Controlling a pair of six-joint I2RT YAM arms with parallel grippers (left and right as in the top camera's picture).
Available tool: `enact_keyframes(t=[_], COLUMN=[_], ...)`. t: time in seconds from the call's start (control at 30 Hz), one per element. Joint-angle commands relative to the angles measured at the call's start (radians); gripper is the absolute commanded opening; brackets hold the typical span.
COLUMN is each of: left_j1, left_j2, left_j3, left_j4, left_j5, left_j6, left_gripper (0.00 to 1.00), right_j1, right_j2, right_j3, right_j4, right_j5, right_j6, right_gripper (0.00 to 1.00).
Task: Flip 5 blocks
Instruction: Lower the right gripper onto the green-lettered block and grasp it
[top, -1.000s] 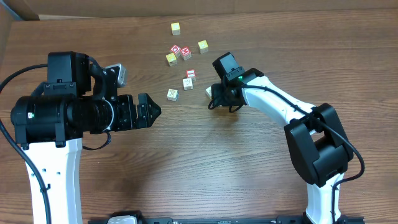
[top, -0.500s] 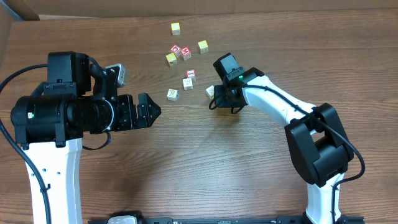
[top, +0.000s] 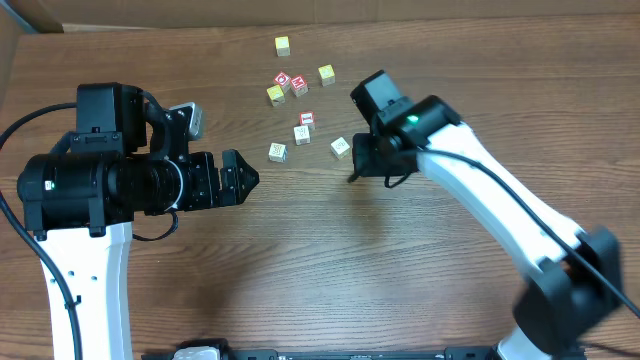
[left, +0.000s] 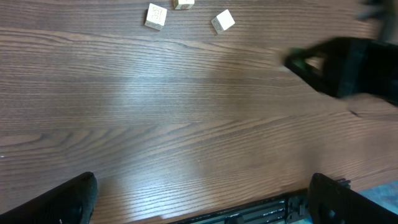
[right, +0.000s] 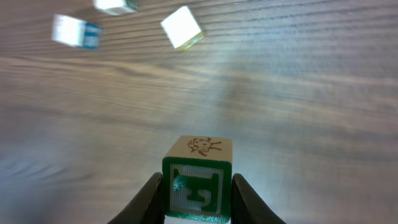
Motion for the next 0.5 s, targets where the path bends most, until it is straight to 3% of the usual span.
enact_keyframes(t=[0.0,0.17,0.47], left_j1=[0.004,0.004,0.004], left_j2=[0.005,0.005,0.005], left_j3=[0.022,0.022,0.022], left_j4=[0.005,0.005,0.005], left_j5=[-0.002,-0.002,-0.002], left_j6=[0.001,0.001,0.001], left_gripper=[1.00,1.00,1.00], right_j1=[0.024,0.097,0.243], right_j2=[-0.065,-0.070,-0.061], right_j3=[0.023,0.019,-0.074], right_j4=[-0.050,-0.140,-0.062], right_j5=[-0.009,-0.008,0.109], right_j6=[0.117,0.183,0.293], right_gripper=[0.15,0.14,0.14])
